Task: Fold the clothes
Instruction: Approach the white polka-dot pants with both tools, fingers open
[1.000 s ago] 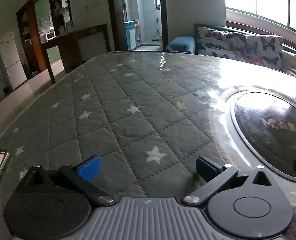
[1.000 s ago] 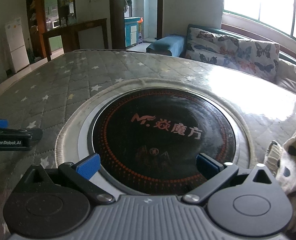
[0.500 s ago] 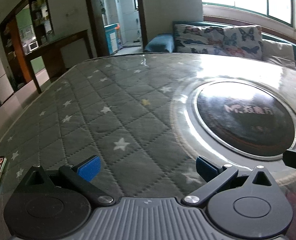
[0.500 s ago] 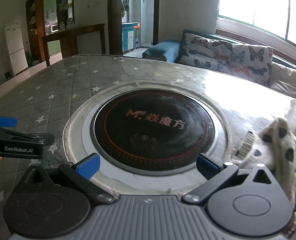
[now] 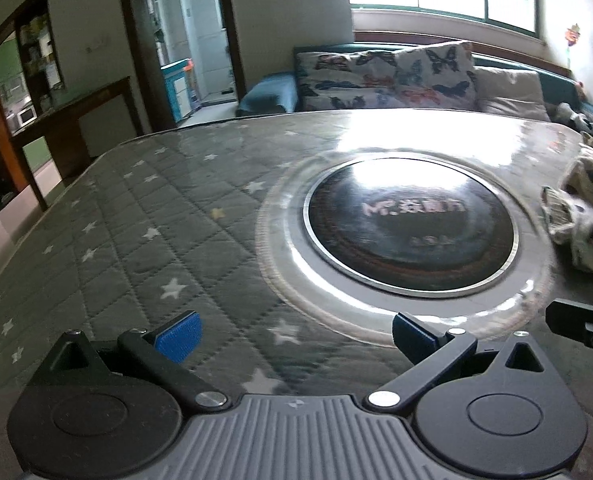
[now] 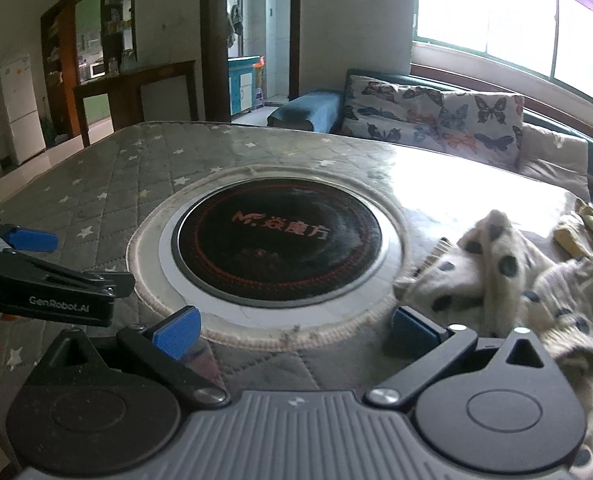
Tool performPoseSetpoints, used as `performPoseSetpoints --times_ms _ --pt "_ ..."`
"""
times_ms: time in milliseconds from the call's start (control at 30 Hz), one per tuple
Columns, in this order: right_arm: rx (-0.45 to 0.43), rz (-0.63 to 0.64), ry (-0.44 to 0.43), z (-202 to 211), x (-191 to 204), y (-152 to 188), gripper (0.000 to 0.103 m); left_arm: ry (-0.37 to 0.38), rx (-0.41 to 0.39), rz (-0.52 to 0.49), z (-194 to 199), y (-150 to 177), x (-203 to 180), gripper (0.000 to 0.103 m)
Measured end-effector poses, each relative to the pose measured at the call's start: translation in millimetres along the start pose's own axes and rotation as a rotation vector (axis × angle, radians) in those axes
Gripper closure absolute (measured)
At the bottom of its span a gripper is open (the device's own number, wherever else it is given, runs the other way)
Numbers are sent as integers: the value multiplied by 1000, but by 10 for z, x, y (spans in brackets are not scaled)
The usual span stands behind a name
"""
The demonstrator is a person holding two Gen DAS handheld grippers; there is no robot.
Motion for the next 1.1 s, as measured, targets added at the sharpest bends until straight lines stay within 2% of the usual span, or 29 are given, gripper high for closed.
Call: performPoseSetpoints --times_ms 433,1100 --pt "-7 -25 74 438 -219 333 0 115 -13 -112 157 55 -465 0" --pt "21 -189 197 931 -664 973 0 249 -1 -273 397 216 -1143 0"
Point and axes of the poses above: each gripper's, at about its wrist camera, not at the fingertips, and z roughly against the way its jaws point, x to its left, y to its underside, the point moved 1 cm from there along -z, roughly the way its jaws point, and after that the axes turned 7 degrees about x, right-handed, at the moved point
